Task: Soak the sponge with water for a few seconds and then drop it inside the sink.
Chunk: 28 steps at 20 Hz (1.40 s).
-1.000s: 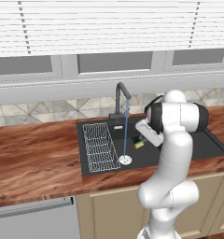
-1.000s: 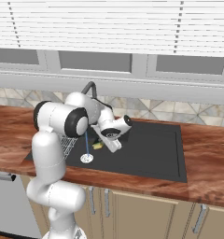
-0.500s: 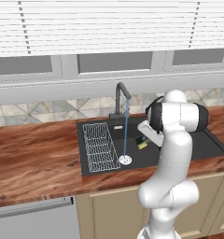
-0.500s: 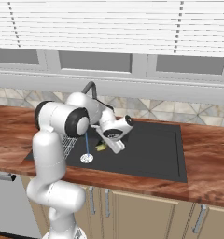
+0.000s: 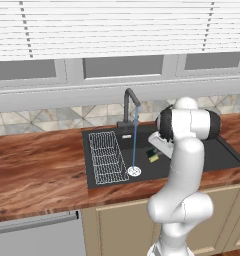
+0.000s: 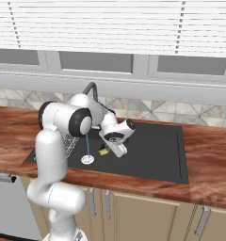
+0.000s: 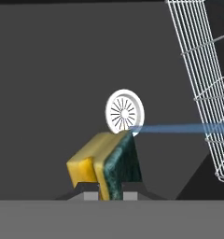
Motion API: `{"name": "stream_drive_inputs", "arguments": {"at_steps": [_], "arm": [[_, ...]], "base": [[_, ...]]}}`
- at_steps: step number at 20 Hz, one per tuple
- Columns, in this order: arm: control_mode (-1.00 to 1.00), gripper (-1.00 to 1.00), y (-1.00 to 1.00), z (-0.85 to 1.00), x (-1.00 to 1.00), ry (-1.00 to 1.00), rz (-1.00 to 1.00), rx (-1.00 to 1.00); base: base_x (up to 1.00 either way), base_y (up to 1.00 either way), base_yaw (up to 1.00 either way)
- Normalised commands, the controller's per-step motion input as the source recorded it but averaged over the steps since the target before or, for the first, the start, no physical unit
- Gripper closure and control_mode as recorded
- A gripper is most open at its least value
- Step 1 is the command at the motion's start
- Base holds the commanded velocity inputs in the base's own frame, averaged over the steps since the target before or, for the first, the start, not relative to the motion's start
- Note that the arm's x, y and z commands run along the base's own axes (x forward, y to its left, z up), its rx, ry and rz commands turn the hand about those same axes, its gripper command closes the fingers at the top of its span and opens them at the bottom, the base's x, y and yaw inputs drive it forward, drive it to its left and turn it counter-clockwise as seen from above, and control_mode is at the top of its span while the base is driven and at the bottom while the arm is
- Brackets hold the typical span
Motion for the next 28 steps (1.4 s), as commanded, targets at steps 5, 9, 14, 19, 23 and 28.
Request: {"name": "stream_drive_inputs", "arguments": {"at_steps": [5, 9, 14, 19, 23, 28], "arm": [[-1.0, 1.0, -0.12, -0.17, 0.0, -0.02, 0.0, -0.06], [-1.0, 1.0, -0.13, -0.27, 0.0, -0.03, 0.0, -0.06], [-1.0, 1.0, -0.09, -0.2, 0.0, -0.05, 0.0, -0.06], [-1.0, 1.0, -0.01, -0.15, 0.0, -0.05, 0.0, -0.05], [-1.0, 1.0, 0.0, -0.18, 0.0, -0.04, 0.0, -0.06], [-1.0, 1.0, 0.0, -0.17, 0.0, -0.01, 0.0, -0.09]], "base": [[0.0, 0.0, 0.0], [0.0, 0.0, 0.0], [0.0, 0.0, 0.0], [0.0, 0.0, 0.0], [0.0, 0.0, 0.0], [0.0, 0.0, 0.0]]}}
